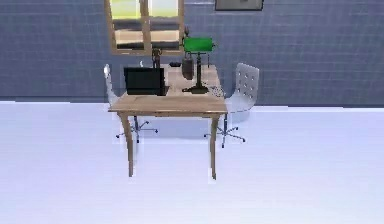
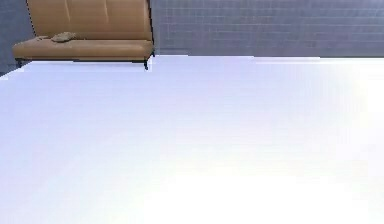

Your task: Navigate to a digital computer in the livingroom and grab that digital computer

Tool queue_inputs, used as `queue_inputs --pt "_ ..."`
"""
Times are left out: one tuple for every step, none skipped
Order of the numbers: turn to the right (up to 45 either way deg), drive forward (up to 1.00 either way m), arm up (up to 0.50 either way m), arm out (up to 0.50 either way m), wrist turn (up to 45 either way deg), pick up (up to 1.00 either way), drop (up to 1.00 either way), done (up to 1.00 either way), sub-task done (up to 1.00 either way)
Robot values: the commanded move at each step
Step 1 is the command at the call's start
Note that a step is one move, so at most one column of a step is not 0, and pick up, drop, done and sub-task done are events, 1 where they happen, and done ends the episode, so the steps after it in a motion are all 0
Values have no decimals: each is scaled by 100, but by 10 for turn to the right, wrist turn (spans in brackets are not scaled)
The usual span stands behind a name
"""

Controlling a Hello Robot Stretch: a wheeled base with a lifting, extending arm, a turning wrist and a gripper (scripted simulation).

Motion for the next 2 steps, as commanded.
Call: queue_inputs --pt "0 90 0 0 0 0 0 0 0" --pt "-450 0 0 0 0 0 0 0 0"
